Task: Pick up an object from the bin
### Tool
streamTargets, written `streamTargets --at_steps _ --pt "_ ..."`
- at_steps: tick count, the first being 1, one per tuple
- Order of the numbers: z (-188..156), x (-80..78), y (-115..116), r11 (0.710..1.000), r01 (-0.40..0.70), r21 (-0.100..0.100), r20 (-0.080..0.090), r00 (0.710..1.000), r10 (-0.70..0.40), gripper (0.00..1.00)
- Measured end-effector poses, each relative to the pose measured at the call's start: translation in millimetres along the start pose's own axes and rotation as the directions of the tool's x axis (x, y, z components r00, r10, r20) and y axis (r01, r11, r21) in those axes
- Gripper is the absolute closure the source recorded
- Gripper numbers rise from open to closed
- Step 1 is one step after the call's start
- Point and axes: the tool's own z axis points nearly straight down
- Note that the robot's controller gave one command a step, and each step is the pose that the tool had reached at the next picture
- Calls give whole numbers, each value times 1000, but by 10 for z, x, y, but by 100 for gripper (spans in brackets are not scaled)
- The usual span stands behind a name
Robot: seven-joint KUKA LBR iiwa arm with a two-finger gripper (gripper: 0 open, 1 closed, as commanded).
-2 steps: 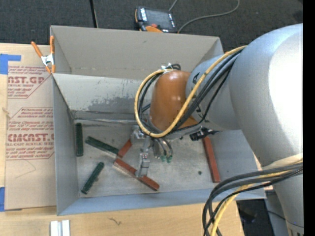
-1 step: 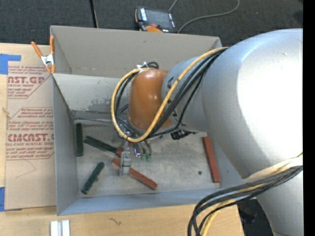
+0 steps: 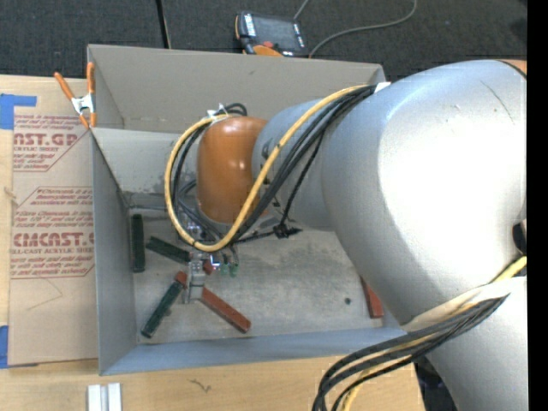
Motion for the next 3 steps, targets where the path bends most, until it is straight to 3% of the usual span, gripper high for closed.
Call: streamTargets --at_steps 1,2,3 --pt "6 458 481 1000 -20 2 -5 1000 20 0" --pt "-37 464 -96 985 -170 5 -3 985 170 0" --pt "-322 508 -971 975 -222 7 0 975 222 0"
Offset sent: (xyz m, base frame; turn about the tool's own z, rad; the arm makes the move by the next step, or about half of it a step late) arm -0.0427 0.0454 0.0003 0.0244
